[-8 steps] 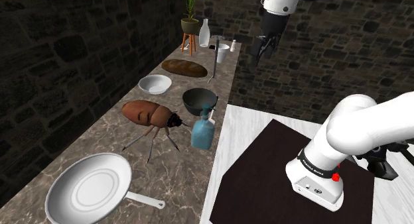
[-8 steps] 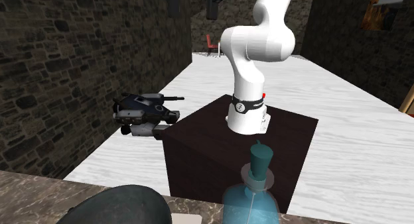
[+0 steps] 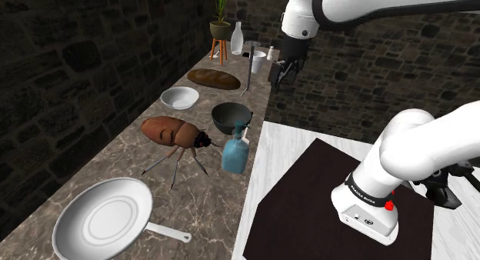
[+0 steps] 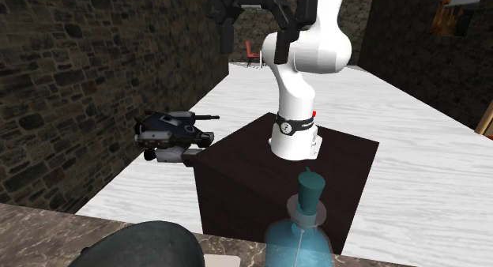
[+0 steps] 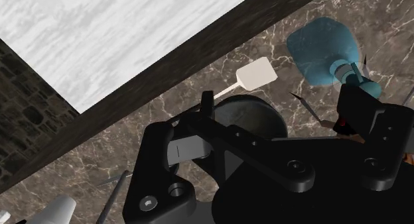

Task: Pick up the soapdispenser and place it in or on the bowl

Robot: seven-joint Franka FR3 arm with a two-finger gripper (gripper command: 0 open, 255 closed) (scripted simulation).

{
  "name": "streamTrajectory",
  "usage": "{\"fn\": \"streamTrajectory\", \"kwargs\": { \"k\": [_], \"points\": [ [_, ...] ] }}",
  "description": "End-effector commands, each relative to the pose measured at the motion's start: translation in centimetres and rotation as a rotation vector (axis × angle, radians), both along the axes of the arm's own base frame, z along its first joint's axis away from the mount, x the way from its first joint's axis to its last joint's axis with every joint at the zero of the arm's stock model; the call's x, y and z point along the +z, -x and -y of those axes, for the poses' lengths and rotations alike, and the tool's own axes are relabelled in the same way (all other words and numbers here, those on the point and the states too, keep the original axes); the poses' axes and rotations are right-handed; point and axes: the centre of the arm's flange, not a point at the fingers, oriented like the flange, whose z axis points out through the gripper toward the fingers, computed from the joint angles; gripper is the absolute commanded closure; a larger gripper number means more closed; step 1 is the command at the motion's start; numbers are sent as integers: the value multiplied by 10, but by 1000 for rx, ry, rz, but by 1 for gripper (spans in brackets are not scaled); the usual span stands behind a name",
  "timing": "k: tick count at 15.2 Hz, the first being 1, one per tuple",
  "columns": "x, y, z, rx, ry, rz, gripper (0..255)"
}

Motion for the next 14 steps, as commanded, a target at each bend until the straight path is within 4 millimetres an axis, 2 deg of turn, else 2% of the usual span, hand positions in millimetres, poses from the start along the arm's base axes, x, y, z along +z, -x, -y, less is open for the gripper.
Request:
{"fn": "streamTrajectory", "kwargs": {
  "k": [1, 11, 14],
  "points": [
    [-13, -7, -22, -2, 3, 6, 0],
    [-87, -45, -127, -8, 21, 24, 0],
    [-100, -47, -130, -9, 22, 25, 0]
  ]
}}
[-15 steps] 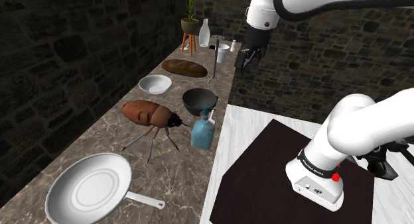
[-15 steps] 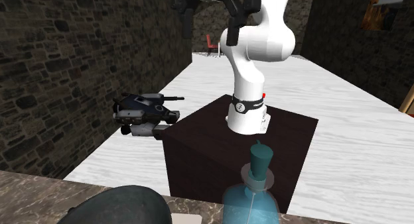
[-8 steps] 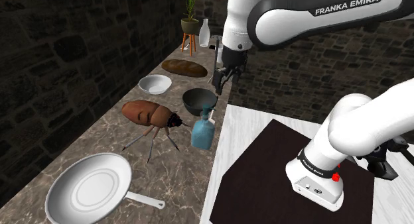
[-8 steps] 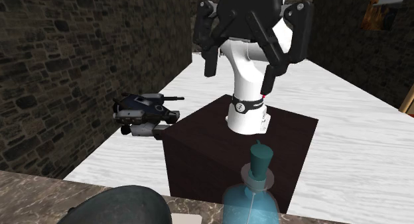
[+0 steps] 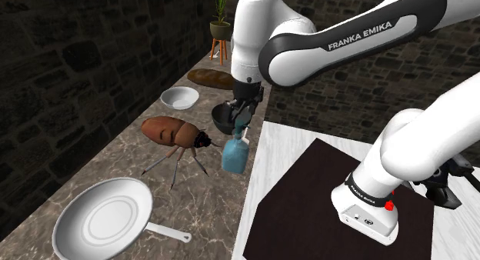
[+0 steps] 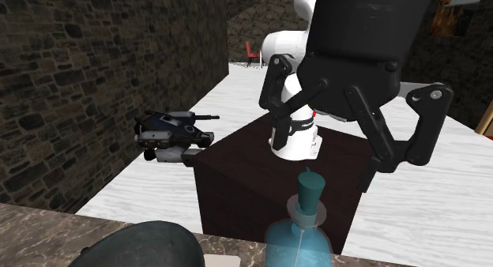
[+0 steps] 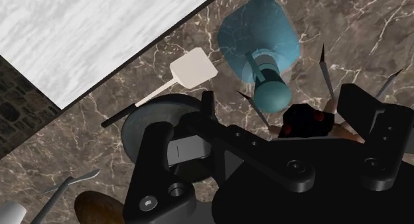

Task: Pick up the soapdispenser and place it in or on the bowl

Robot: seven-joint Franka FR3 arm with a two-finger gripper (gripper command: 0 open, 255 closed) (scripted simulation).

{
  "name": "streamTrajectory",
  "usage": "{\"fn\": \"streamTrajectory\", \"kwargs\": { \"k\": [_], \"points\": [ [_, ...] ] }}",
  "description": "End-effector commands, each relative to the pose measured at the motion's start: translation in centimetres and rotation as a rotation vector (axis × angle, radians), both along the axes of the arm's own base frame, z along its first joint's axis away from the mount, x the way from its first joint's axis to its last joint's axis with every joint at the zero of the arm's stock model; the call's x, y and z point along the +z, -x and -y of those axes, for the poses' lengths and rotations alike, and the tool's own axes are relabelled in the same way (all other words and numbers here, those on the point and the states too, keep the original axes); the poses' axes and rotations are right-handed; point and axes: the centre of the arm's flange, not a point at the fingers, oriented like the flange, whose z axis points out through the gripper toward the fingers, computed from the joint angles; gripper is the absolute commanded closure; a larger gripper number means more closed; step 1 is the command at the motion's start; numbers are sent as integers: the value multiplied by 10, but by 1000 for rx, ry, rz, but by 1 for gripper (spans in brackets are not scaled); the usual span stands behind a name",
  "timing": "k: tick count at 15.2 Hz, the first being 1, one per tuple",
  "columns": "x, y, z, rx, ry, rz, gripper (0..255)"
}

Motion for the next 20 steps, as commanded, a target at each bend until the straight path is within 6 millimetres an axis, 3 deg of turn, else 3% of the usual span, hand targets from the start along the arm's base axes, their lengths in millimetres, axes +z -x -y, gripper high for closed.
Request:
{"fn": "streamTrajectory", "kwargs": {
  "k": [1, 5, 13, 14, 20],
  "points": [
    [-11, -1, -1, 0, 0, 1, 0],
    [-35, -3, 1, 0, 0, 1, 0],
    [-35, -2, 1, 0, 0, 1, 0],
    [-35, -2, 1, 0, 0, 1, 255],
    [-35, -2, 1, 0, 0, 1, 255]
  ]
}}
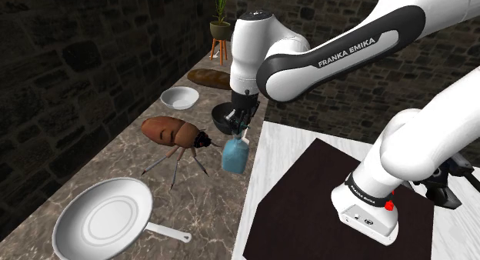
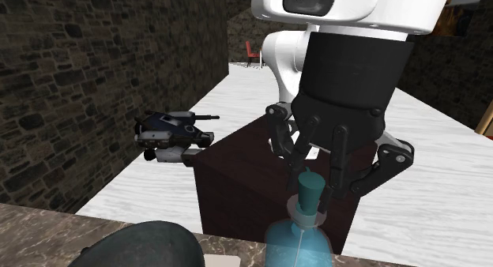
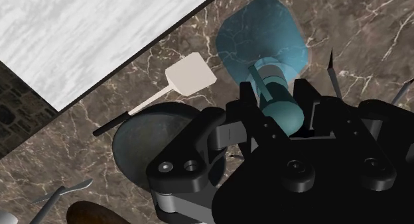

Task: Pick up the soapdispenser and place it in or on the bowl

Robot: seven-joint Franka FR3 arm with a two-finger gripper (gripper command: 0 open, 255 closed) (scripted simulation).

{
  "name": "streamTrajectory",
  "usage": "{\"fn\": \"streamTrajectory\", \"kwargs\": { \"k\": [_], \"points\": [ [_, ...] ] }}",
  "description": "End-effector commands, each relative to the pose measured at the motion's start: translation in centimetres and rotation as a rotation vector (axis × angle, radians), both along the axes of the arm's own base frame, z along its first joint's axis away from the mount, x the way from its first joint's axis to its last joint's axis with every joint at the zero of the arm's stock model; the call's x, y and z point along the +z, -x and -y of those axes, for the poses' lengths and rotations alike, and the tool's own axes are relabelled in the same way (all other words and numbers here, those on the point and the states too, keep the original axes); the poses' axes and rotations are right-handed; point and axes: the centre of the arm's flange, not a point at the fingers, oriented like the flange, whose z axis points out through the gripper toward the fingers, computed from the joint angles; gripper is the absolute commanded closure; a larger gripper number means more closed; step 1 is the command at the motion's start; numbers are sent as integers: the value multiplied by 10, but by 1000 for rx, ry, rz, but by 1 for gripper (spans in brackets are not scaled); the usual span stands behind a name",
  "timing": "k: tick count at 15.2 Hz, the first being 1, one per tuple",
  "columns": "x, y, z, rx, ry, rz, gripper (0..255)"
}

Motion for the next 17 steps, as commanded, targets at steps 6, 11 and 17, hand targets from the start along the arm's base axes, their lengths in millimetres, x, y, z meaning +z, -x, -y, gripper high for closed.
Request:
{"fn": "streamTrajectory", "kwargs": {
  "k": [6, 11, 17],
  "points": [
    [16, 0, 0, 0, 0, 0, 255],
    [42, 0, 0, 0, 0, 0, 255],
    [74, 0, 0, 0, 0, 0, 255]
  ]
}}
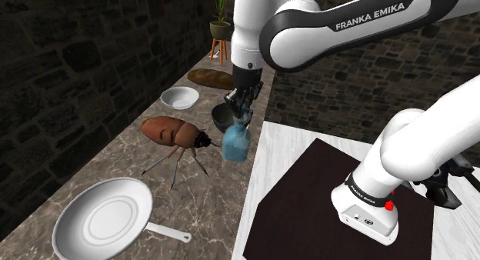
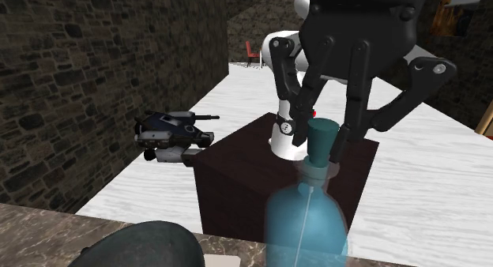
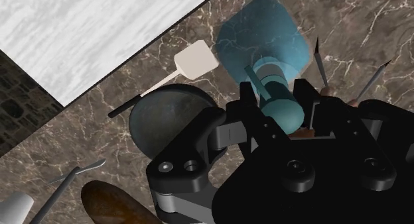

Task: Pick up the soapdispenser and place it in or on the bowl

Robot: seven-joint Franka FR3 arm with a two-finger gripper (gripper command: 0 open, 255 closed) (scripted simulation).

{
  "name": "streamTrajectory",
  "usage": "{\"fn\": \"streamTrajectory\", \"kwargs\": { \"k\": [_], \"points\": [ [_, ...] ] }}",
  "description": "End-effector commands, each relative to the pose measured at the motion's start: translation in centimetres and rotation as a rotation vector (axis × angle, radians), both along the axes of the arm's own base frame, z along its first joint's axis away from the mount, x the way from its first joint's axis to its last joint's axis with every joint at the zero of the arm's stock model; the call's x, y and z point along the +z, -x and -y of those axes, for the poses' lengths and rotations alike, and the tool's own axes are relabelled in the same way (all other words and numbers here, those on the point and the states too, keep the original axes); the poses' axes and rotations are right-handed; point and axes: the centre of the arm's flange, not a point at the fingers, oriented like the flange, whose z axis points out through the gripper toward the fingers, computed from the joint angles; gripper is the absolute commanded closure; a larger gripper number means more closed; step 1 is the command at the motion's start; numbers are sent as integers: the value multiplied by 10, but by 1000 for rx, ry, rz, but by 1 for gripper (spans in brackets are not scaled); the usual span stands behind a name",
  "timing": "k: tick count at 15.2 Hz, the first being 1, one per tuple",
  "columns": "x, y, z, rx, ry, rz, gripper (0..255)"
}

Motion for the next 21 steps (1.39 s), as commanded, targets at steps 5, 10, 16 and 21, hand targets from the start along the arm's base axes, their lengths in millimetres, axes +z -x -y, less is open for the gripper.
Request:
{"fn": "streamTrajectory", "kwargs": {
  "k": [5, 10, 16, 21],
  "points": [
    [32, 1, 1, 0, 0, 0, 255],
    [58, 1, 1, 0, 0, 0, 255],
    [90, 1, 1, 0, 0, 0, 255],
    [114, -17, 17, 0, 0, 0, 255]
  ]
}}
